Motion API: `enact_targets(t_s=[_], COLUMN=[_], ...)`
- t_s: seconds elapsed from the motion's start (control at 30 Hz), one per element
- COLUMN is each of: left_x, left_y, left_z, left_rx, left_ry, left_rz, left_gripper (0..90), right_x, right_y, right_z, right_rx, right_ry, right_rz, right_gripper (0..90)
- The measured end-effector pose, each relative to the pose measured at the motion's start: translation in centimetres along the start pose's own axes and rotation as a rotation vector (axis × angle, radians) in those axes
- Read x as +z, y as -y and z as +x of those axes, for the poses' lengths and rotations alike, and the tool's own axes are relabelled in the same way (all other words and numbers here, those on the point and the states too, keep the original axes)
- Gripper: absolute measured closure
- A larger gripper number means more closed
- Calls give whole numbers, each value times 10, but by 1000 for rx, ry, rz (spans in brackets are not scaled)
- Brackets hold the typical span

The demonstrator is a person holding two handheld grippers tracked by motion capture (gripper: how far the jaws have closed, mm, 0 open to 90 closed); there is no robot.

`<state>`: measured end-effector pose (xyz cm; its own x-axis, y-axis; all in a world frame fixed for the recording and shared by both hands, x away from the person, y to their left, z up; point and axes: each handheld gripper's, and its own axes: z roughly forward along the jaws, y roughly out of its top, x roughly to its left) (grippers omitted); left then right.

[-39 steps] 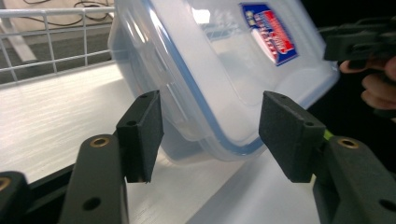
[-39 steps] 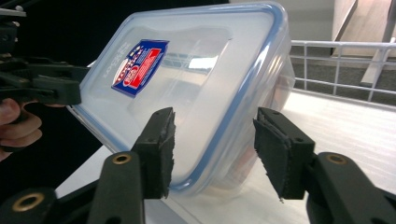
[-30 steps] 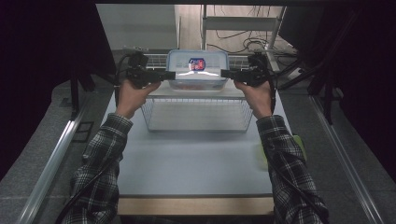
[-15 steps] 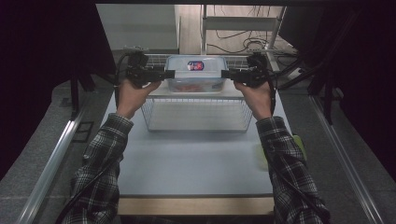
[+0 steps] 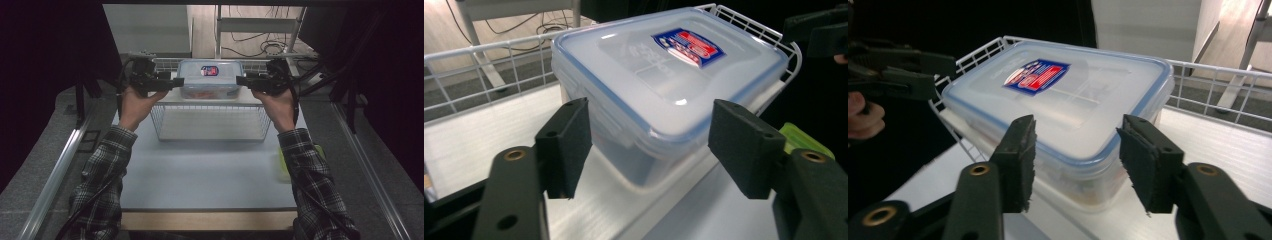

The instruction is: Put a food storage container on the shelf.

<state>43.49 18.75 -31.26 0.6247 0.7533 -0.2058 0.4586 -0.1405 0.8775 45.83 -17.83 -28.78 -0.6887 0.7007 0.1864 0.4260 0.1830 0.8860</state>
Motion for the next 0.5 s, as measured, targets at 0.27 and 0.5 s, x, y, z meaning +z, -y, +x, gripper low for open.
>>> enact_targets(t_s=[0.27, 0.5], left_x=[-15, -25], left_y=[21, 37], left_z=[-12, -21], left_rx=[35, 39], left_ry=[19, 45], left_rz=[20, 3], left_gripper=[217, 143], right_x=[-6, -12], right_y=[13, 26], right_z=[13, 18], right_rx=[-79, -127], right_ry=[2, 11], right_rz=[20, 27], right_gripper=[359, 250])
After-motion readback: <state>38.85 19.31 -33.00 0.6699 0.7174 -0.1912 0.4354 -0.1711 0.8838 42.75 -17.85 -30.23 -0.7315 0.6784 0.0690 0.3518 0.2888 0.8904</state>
